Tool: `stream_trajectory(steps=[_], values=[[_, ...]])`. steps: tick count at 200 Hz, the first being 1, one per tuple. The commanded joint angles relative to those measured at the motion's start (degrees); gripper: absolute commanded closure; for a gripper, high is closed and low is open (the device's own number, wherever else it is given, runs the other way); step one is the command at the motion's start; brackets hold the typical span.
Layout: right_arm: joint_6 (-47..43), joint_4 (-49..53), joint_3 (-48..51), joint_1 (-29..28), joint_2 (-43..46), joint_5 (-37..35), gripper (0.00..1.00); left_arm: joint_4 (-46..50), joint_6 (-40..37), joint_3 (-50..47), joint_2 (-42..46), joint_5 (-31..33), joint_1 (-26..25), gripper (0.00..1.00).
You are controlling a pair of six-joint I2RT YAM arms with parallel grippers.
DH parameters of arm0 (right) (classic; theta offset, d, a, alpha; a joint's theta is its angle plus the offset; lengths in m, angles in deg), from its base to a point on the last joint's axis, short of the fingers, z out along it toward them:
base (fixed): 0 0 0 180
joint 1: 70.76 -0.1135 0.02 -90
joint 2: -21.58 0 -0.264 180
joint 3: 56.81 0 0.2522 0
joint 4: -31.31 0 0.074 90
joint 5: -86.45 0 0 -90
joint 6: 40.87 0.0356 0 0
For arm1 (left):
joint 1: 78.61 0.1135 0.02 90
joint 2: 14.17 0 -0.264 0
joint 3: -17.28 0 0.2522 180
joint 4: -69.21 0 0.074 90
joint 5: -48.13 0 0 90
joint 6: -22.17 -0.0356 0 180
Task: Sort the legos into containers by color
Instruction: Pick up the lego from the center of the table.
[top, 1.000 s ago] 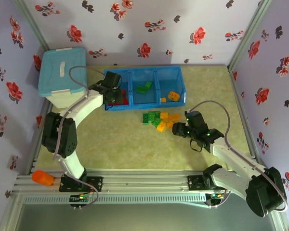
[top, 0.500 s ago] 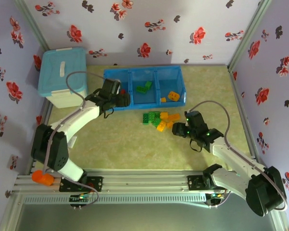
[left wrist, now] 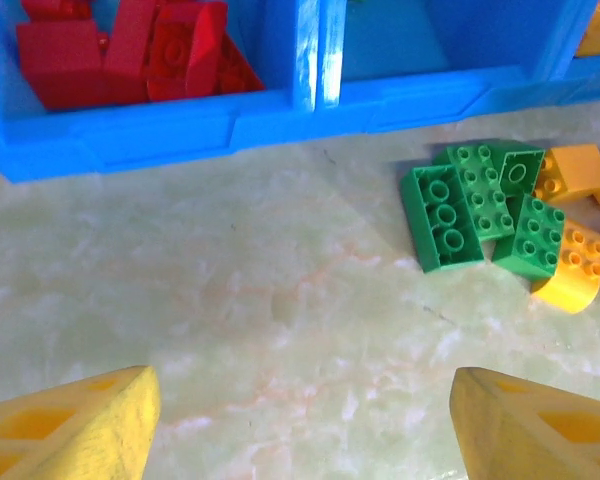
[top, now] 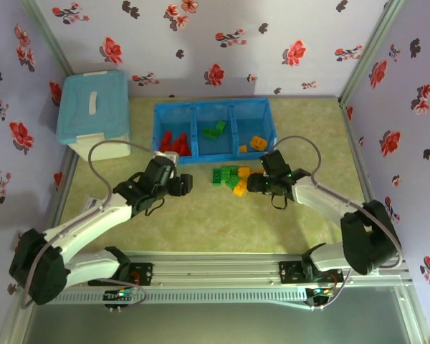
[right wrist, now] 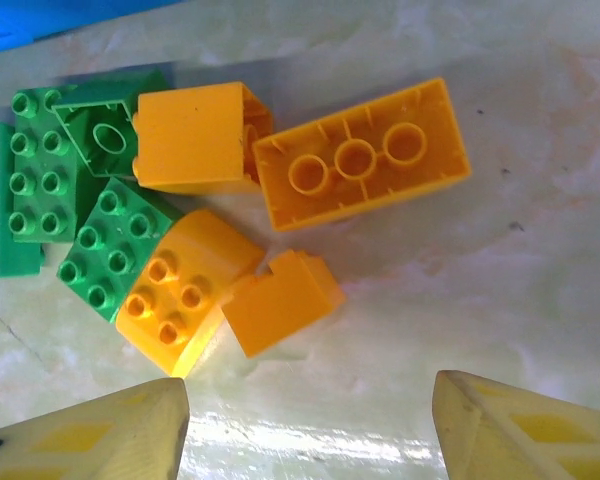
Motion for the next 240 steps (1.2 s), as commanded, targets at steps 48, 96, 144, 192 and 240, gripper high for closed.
stream_trajectory(steps=[48,96,144,192,240], values=[[-0.9,1.5,-7.2,-0.9,-12.3,-1.8,0.39,-0.4,6.4,-8.4,8.3,3.5,-2.2,0.27],[0.6,1.9,-8.9,-2.0,-17.7,-4.2,0.53,0.2,5.8,-9.2,9.6,4.5,-2.2,0.29],[1.7,2.8,-7.7,-3.6,-16.1,-6.7,0.73,-0.6,5.8,-10.1,9.6,4.7,-2.2,0.31],[1.5,6.1,-8.2,-4.8,-8.1,-9.2,0.78,-1.1,5.8,-10.9,10.0,4.8,-2.2,0.32],[-4.9,13.6,-20.7,-2.1,-8.2,-13.4,0.76,-1.0,7.0,-11.7,10.3,4.7,-3.4,0.33]])
